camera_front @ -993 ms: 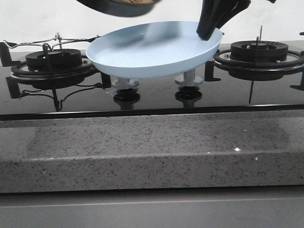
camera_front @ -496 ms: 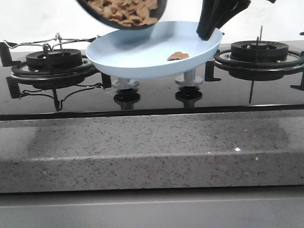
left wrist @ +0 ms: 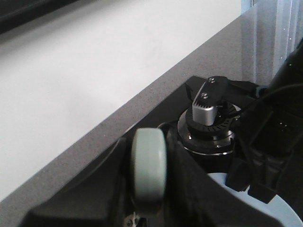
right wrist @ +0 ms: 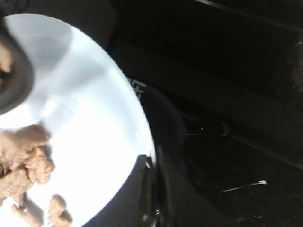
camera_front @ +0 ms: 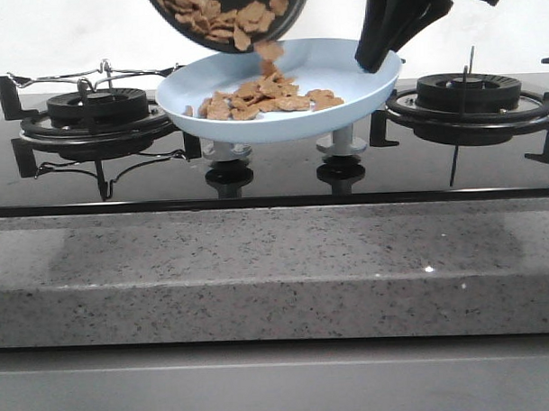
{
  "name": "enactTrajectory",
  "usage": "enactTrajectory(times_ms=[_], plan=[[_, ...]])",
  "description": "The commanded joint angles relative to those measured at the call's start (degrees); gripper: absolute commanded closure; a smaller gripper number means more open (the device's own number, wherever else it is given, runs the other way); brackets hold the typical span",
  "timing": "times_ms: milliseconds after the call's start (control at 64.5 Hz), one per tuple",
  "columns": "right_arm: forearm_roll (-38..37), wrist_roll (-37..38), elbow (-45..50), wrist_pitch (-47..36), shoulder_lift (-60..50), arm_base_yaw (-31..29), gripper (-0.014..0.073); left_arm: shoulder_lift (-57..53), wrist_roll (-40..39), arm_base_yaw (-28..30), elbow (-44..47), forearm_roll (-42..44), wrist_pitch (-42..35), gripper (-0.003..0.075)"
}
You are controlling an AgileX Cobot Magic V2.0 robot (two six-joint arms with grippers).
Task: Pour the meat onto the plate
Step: 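Tilt the pan over the held plate with the left gripper, then return the empty pan onto its burner with the left gripper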
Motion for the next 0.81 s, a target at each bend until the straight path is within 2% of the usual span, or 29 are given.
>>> enactTrajectory(times_ms=[0,341,512,574,698,791], plan=[[1.4,-0.8,-1.5,-2.3,-3.3,-0.1,0.0653,-3.3,-0.6,-2.4,-2.2,3.8,-6.3,0.0696],[1.4,-0.8,-1.5,-2.3,-3.3,-0.1,0.0653,-5.5,-0.6,-7.4,-2.2,12.1,-6.3,0.0696],[1.4,-0.8,-1.5,-2.3,-3.3,-0.1,0.0653,-5.5,-0.7,-7.6,-2.2,12.7,-5.9,0.0696],[1.4,-0.8,-1.5,-2.3,-3.3,-0.1,0.0653,-5.6,-3.1,-7.6,-2.2,12.6,-6.1,0.0699],[1.4,-0.8,-1.5,-2.3,-3.3,-0.1,0.0653,-6.0,-12.2,-4.7,-2.2,9.7,-6.1,0.0718],[1.4,-0.8,-1.5,-2.3,-3.3,-0.1,0.0653,-6.0,-14.3,2.1,-2.2,-0.6,-5.8,0.074]])
